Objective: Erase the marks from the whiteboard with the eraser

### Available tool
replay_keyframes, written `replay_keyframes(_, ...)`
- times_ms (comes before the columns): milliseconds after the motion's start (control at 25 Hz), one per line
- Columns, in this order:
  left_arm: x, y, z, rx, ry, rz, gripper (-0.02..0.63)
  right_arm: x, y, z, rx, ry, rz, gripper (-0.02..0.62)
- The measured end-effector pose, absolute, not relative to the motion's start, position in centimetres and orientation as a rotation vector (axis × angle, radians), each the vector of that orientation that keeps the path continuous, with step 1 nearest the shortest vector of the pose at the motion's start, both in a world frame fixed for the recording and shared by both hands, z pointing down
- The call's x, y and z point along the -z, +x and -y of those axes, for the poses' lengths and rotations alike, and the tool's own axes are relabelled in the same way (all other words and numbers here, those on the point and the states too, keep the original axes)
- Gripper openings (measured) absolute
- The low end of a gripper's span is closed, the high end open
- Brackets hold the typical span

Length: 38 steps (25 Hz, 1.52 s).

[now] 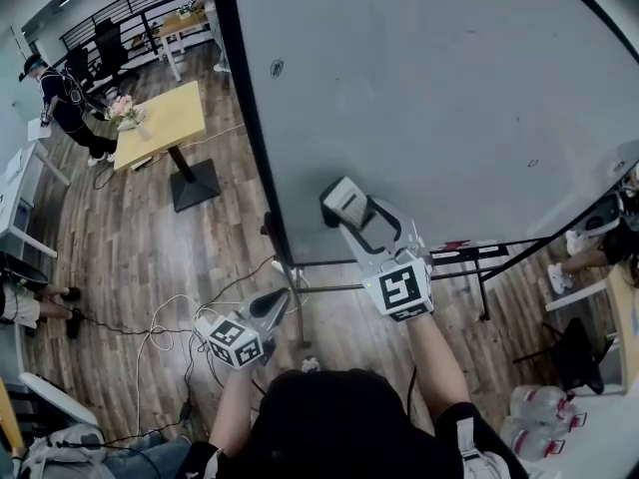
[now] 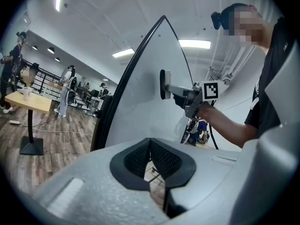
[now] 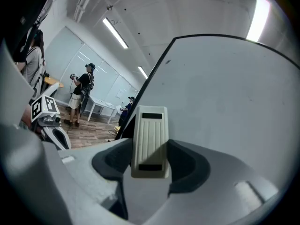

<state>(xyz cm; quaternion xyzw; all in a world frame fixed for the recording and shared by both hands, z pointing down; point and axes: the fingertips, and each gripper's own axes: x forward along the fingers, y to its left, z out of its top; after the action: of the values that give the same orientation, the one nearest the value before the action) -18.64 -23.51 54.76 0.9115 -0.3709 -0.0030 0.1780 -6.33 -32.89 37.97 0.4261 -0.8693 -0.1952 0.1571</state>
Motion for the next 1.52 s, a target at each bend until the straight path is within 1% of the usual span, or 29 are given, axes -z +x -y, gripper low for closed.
replay_keyframes(160,-54.5,-17.9,22.9,0.010,2.574,1.054,0.012,-40.9,-5.3,31.6,0.441,1.144,2.547,0.238)
replay_keyframes(360,-54.3,-16.9,22.1,0.007,2.570,1.065,0.011,-44.6,-3.5,29.6,0.387,1.056,2.551,0.238)
replay_keyframes(680,-53.8,-16.0,20.7,0.025,2.555,1.101,0.011,-49.8,-2.1,25.8,0.081,0.900,2.709,0.239)
replay_keyframes(880,-53.6,-14.6,20.0,0.030,2.546,1.127,0.012,-51.8,-1.3,23.7,-0.045,0.793,2.787,0.239)
replay_keyframes(1520,-53.6,-8.8,16.0,0.034,2.503,1.228,0.011,-54.4,3.5,19.3,-0.136,0.593,2.846,0.239)
